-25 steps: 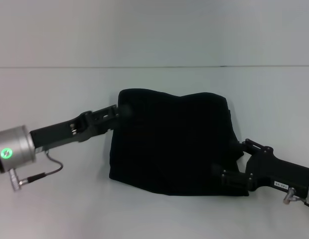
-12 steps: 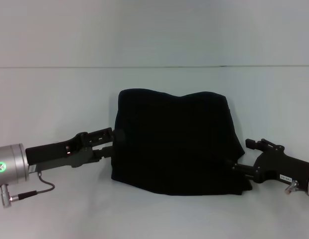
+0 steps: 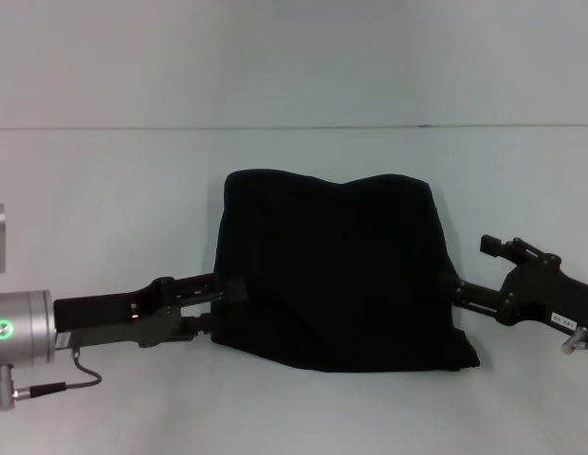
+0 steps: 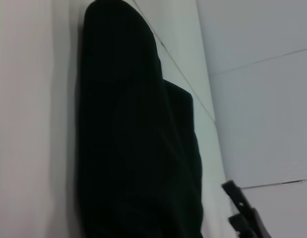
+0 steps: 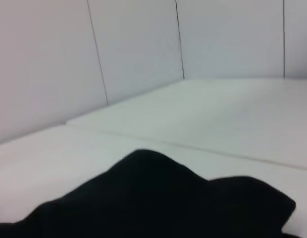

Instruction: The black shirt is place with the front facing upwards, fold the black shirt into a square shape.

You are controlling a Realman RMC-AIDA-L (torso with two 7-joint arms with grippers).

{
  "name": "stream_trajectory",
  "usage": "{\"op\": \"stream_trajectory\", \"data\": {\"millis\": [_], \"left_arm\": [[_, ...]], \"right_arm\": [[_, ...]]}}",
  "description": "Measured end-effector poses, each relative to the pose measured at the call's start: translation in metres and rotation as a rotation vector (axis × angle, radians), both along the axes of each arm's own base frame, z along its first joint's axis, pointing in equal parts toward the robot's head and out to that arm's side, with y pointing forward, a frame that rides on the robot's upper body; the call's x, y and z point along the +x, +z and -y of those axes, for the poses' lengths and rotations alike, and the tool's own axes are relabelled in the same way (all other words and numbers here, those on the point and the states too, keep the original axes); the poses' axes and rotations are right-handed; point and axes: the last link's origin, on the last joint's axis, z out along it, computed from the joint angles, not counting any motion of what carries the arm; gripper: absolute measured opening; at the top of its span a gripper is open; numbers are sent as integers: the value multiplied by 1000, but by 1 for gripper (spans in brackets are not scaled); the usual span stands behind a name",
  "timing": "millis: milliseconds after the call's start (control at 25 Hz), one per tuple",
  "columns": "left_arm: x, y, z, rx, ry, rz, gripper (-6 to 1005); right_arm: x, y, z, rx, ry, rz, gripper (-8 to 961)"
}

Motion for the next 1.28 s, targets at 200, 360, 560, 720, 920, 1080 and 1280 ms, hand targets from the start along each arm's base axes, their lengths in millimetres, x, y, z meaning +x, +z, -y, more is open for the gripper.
{"op": "stream_trajectory", "data": {"millis": [200, 360, 560, 720, 920, 1080, 1280], "left_arm": [[-10, 7, -2, 30, 26, -39, 893], [-17, 8, -1, 19, 50, -73, 889], [-13, 0, -3, -20, 30, -106, 885], [-7, -5, -5, -40, 8, -114, 881], [-3, -9, -8, -55, -14, -133, 876], [-3, -12, -11, -63, 1, -158, 873], [-5, -13, -12, -93, 12, -208, 809]], "right_arm": [[-2, 2, 2, 1, 19, -17, 943], [-3, 2, 3, -1, 24, -21, 943], [-3, 2, 3, -2, 27, -21, 943], [-4, 2, 3, -2, 28, -22, 943], [-3, 1, 4, -2, 26, -22, 943], [-3, 1, 4, -3, 26, -22, 943], [-3, 1, 4, -4, 28, -23, 943]]}}
